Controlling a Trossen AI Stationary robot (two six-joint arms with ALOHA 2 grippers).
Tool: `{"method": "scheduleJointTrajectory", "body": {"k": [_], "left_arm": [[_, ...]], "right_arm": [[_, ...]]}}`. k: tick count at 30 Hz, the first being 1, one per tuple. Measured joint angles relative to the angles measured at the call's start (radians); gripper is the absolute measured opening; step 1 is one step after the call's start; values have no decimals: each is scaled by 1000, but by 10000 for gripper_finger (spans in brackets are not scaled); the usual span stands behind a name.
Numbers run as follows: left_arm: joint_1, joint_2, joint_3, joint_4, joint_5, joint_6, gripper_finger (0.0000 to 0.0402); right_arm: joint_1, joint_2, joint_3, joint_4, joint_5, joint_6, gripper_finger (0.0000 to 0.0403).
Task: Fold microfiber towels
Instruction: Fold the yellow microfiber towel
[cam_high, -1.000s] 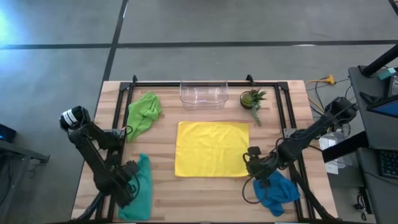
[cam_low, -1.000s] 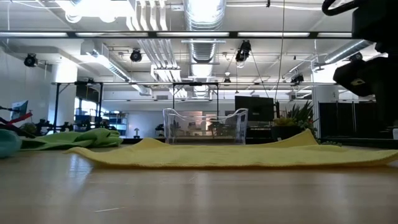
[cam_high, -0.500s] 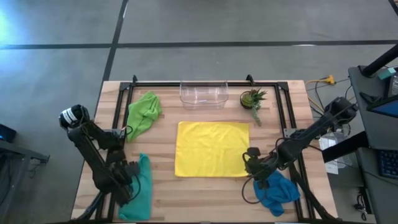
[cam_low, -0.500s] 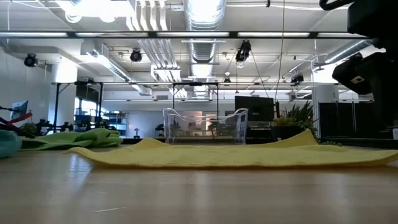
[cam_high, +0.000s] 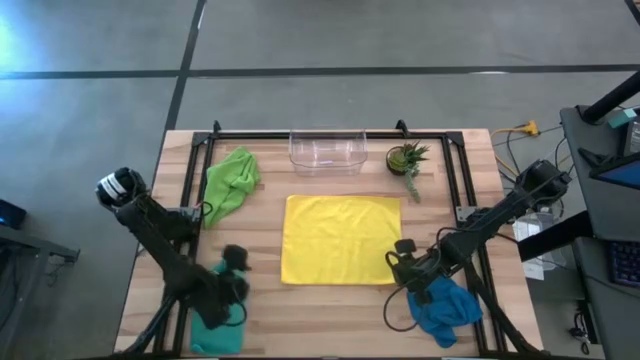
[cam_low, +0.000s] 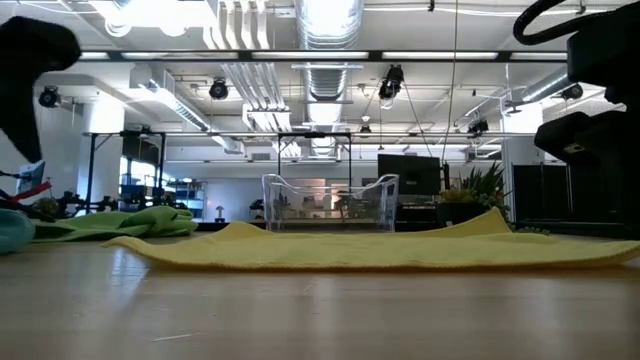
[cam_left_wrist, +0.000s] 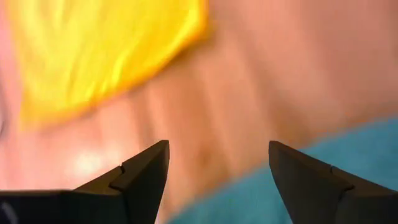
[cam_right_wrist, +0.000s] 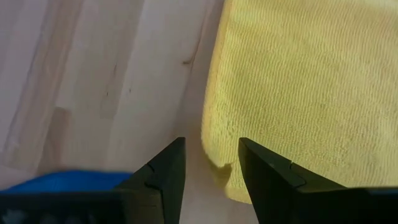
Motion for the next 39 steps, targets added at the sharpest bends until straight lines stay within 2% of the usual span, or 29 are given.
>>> {"method": "scheduleJointTrajectory", "body": {"k": [4,7,12,14,19,24,30,39], "left_arm": [[79,20,-7,184,10,209,258],[156,38,-7,219,33,299,258],[269,91,-8,277,130,469,258],[296,114,-8,328,167,542,258],[308,169,4,399,171,682,258],[307,207,14,421,164,729,258],[306,236,13,447,52,734,251],[303,241,19,452,40,731,172]], "right_arm": [[0,-11,21,-6,0,66,144],[0,-23,44,-8,1,102,144],[0,-34,86,-10,13,130,143],[2,-34,99,-19,16,130,143],[11,-33,131,-80,17,135,143],[29,-33,145,-121,17,137,143],[47,-33,145,-126,19,197,143],[87,-33,144,-169,19,239,143]]}}
